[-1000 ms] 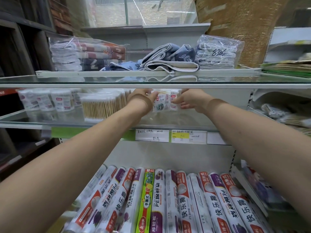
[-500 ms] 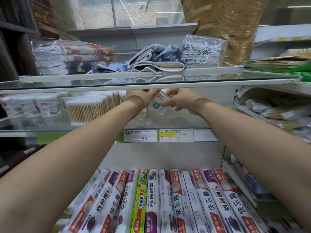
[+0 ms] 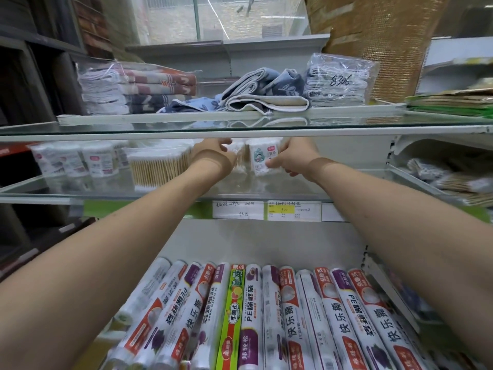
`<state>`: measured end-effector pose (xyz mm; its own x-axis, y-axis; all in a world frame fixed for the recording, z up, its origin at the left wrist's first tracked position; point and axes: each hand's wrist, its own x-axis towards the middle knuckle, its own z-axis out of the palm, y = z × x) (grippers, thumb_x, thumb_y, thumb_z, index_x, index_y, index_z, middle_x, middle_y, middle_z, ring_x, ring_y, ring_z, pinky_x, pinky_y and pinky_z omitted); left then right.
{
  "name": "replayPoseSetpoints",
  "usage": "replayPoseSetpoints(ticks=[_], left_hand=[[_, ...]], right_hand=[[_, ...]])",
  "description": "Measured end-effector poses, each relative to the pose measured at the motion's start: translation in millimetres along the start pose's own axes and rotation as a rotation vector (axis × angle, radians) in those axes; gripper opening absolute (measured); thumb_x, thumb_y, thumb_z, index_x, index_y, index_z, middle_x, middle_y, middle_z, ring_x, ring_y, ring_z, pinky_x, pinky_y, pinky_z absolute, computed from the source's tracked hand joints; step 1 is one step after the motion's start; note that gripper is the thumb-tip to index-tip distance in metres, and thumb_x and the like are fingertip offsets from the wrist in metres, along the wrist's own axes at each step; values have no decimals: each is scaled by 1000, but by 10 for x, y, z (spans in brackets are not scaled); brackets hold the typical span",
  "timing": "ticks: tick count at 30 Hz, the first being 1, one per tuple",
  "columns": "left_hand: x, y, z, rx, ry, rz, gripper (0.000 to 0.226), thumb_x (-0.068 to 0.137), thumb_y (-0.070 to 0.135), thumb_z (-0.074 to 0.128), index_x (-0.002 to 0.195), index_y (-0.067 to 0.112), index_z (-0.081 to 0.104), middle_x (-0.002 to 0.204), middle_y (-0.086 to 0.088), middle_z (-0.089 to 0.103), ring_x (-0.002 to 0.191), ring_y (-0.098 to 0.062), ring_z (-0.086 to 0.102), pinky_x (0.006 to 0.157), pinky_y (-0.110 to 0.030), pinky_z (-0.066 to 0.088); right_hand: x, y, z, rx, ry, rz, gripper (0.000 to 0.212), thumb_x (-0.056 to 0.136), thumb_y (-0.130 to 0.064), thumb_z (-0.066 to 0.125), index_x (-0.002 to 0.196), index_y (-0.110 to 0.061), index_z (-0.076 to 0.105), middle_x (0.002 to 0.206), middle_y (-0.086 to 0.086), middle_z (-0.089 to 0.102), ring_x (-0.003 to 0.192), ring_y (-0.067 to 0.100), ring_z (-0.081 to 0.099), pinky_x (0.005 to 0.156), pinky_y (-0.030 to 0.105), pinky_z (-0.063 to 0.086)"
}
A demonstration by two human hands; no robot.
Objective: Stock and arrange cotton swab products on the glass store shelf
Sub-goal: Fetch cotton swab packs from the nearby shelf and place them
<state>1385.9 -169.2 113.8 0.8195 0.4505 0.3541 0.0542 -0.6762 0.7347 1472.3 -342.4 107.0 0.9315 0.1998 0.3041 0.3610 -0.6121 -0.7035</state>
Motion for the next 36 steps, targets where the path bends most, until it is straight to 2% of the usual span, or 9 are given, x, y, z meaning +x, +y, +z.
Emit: replayPoseSetpoints(ticks=[2,5,11,15,17,22,26,29,36], left_hand=[[6,-45,-14,-18,2,1,40,93,21,61,133,28,63,115,5,69,100,-18,67,98,-30,53],[2,-89,-39,-2,7,3,37,95,23,62,131,25,64,107,6,66,96,-16,64,95,-26,53],[-27,-111,-63,94,-13,32,38,93,34,63,131,31,63,129,1,65,117,-24,60,103,-38,51],[-46,-68,-84,106,-65,47,43,95,27,61,138,31,58,139,4,61,114,-19,59,94,-25,49],[-83,-56,-96,66,-83,76,45,94,27,63,139,30,57,139,3,60,109,-18,60,88,-24,48],[-231,-29,-59,-22,-111,169,45,94,34,66,138,26,58,121,-1,62,99,-19,60,92,-28,50],[-337,16,23,5,-142,244,44,92,39,67,134,28,61,123,1,66,111,-22,62,98,-29,49],[-429,135,108,72,-180,309,44,92,41,65,134,29,62,126,-3,68,118,-24,61,95,-23,43],[-811,583,451,84,-280,502,44,94,43,59,134,25,62,135,-7,64,130,-28,53,104,-32,41]], right_hand=[[-26,-23,23,-13,11,11,33,70,-28,89,86,-4,72,85,15,75,71,26,71,71,44,63],[-48,-51,42,11,32,13,26,70,-22,87,78,-5,70,80,16,75,67,26,71,69,46,63],[-113,-87,9,-36,-19,12,31,72,-29,86,78,-3,71,80,14,73,68,24,66,69,45,63],[-207,-112,-122,-78,1,14,36,75,-38,85,66,-19,56,79,1,62,83,22,57,74,38,52],[-274,-104,-199,-131,33,36,35,78,-46,81,75,-19,59,80,-5,57,89,19,53,78,31,43],[-455,-78,-305,-156,85,95,54,79,-48,79,117,-13,63,115,6,62,103,24,56,92,35,48],[-659,-17,-384,-228,123,108,68,82,-52,74,137,-18,54,135,4,59,121,25,56,102,34,45],[-854,97,-513,-255,192,95,67,83,-52,73,138,-20,54,134,5,60,121,25,58,101,31,46],[-1363,401,-945,-404,372,117,55,85,-52,64,131,-22,59,124,7,66,123,30,55,102,44,47]])
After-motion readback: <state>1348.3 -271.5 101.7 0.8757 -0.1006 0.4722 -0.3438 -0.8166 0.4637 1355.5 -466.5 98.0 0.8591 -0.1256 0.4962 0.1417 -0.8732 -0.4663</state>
